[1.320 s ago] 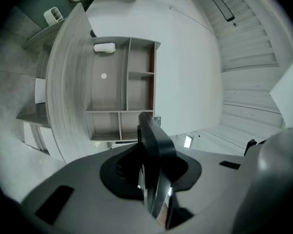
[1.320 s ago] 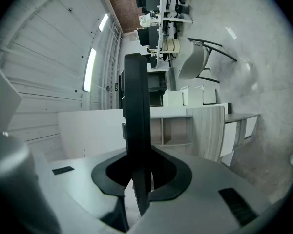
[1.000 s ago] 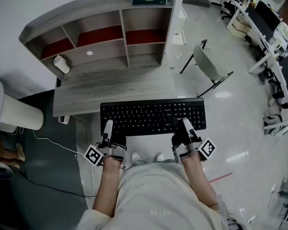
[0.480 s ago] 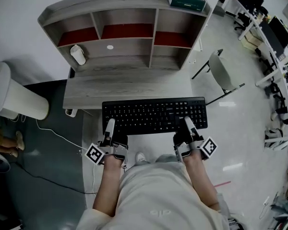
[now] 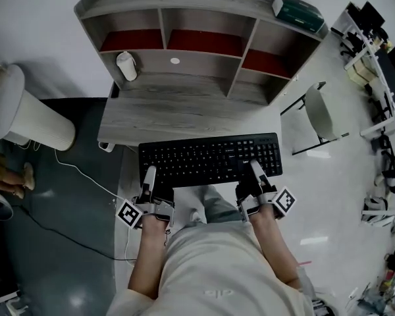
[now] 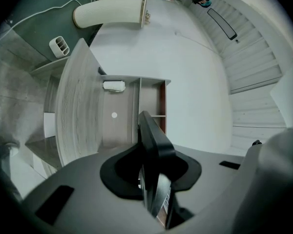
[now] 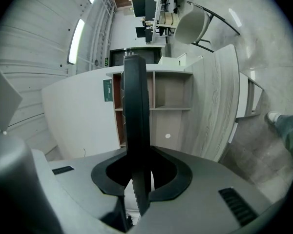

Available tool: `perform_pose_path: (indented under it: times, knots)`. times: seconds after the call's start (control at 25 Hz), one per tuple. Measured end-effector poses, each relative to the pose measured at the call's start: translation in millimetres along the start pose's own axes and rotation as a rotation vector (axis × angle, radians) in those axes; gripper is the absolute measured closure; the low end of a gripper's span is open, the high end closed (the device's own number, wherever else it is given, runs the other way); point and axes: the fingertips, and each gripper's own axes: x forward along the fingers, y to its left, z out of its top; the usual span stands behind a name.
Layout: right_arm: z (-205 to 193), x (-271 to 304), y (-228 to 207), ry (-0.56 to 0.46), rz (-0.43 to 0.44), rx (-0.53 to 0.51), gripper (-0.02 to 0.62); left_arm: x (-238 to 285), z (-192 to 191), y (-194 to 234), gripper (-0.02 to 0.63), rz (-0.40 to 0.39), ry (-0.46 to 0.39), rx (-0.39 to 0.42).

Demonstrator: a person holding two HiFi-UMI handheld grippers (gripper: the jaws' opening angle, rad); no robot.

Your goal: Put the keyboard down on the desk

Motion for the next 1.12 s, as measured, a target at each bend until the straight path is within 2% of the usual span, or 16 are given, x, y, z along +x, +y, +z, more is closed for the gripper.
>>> perform_pose_path:
  times: [0.64, 1.12]
  knots:
    - [25.0, 173.8, -24.8, 0.181, -0.095, 0.014, 0.497, 95.6, 60.7, 49.1, 0.514, 0.109, -0.174, -0.010]
    - [29.2, 250.1, -63.4, 0.262, -0.171, 0.072, 0.497, 133.9, 89.9, 80.6, 0.514, 0.189, -0.257, 0.004]
